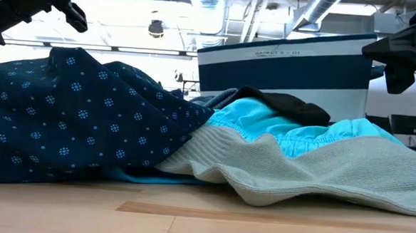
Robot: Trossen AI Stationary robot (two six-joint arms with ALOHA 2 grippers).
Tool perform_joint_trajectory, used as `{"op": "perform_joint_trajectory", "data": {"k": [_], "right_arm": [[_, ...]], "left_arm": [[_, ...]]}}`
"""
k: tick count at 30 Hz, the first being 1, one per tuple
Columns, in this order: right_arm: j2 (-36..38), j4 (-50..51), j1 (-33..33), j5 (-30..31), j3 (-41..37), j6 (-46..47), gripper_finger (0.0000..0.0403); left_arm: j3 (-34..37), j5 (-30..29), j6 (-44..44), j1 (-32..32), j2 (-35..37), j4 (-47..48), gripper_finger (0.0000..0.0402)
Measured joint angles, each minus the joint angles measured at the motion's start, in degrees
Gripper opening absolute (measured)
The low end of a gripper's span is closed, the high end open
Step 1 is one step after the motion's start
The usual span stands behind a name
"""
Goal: Pick & Place Cloths
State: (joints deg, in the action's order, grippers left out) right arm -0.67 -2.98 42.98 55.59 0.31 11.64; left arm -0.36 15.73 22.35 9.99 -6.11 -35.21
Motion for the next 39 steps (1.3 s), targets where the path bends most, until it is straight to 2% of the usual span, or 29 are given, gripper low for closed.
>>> {"op": "perform_joint_trajectory", "data": {"k": [28, 37, 39], "right_arm": [[0.0, 0.0, 0.0, 0.0, 0.0, 0.0, 0.0017], [0.0, 0.0, -0.8, 1.5, 0.0, 0.0, 0.0017], [0.0, 0.0, -0.8, 1.5, 0.0, 0.0, 0.0017]], "left_arm": [[0.0, -0.9, 0.8, 0.0, 0.0, -0.6, 0.0002], [0.0, -1.4, 6.5, 0.0, 0.0, -7.6, 0.0002], [0.0, -4.7, 6.6, 0.0, 0.0, -10.9, 0.0002]]}}
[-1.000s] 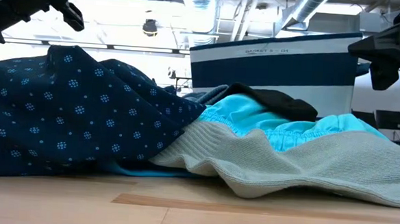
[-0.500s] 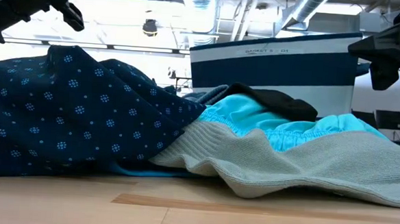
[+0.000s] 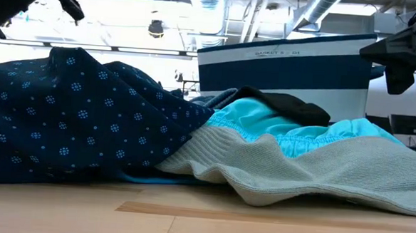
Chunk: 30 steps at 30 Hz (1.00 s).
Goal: Pick & Place Cloths
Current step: Put the dark blue polo shirt into the blue laundry organizer
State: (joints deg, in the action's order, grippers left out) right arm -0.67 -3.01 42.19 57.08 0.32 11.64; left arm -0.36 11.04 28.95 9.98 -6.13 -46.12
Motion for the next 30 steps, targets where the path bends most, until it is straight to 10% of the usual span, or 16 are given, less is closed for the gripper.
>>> {"op": "perform_joint_trajectory", "data": {"k": [13, 30], "right_arm": [[0.0, -0.3, 0.0, 0.0, 0.0, 2.4, 0.0017], [0.0, -2.6, 0.0, -0.2, 0.0, 2.4, 0.0017]], "left_arm": [[-19.0, -9.0, 0.5, 0.0, -15.9, -3.4, 0.0002], [-63.2, 16.9, -15.0, -6.6, -57.9, 8.5, 0.0157]]}}
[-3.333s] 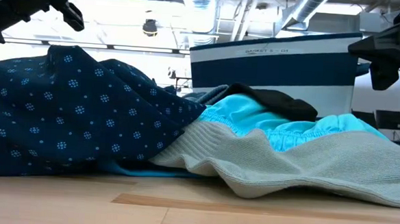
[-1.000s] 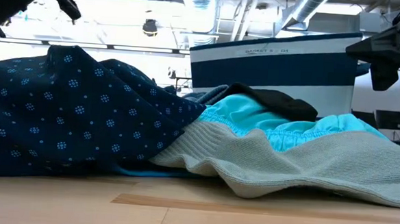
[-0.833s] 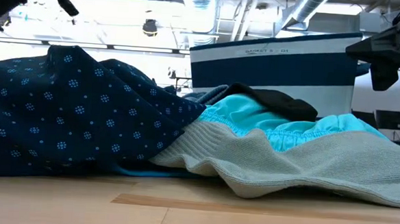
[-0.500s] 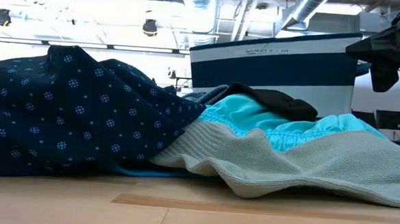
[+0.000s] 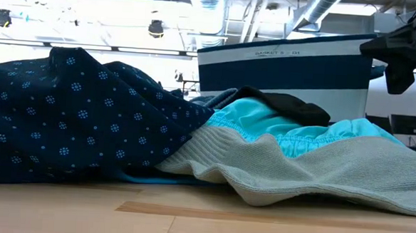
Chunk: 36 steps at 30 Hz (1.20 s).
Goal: Pick & Place Cloths
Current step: Put the dark blue polo shirt into the blue laundry organizer
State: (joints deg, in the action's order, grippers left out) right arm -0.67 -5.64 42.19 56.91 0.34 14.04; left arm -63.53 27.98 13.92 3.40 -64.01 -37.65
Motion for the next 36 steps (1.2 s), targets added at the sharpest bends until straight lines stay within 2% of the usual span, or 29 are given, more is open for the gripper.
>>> {"op": "perform_joint_trajectory", "data": {"k": [6, 10, 14, 19, 24, 28, 33, 36], "right_arm": [[0.0, -0.1, 0.0, 0.1, 0.0, 0.0, 0.0017], [0.0, -0.1, 0.0, 0.1, 0.0, 0.0, 0.0017], [0.0, 0.1, 0.0, 0.1, 0.0, 0.0, 0.0017], [0.0, 0.1, 0.0, 0.6, 0.0, -0.3, 0.0017], [0.0, 0.1, 0.0, 1.7, 0.0, -0.5, 0.0025], [0.0, 0.4, 0.0, 1.7, 0.0, -0.5, 0.0052], [0.0, 0.5, 0.0, 1.7, 0.0, -0.5, 0.0098], [0.0, 0.5, 0.0, 1.7, 0.0, -0.5, 0.013]], "left_arm": [[-1.5, 0.4, 0.0, 0.3, -1.0, 24.3, 0.0222], [-1.5, -0.6, -0.4, 0.4, -1.0, 39.4, 0.0231], [-1.5, -1.0, -7.1, -1.4, -1.3, 49.9, 0.0231], [-1.3, -0.5, -9.6, -5.1, -4.6, 53.2, 0.0237], [-1.3, -0.5, -11.0, -9.5, -9.1, 53.4, 0.0265], [-1.3, -0.4, -15.3, -12.3, -12.0, 54.5, 0.0285], [-1.3, -0.9, -15.5, -12.3, -14.3, 57.3, 0.0299], [-1.3, -3.2, -15.6, -12.3, -15.5, 59.2, 0.0303]]}}
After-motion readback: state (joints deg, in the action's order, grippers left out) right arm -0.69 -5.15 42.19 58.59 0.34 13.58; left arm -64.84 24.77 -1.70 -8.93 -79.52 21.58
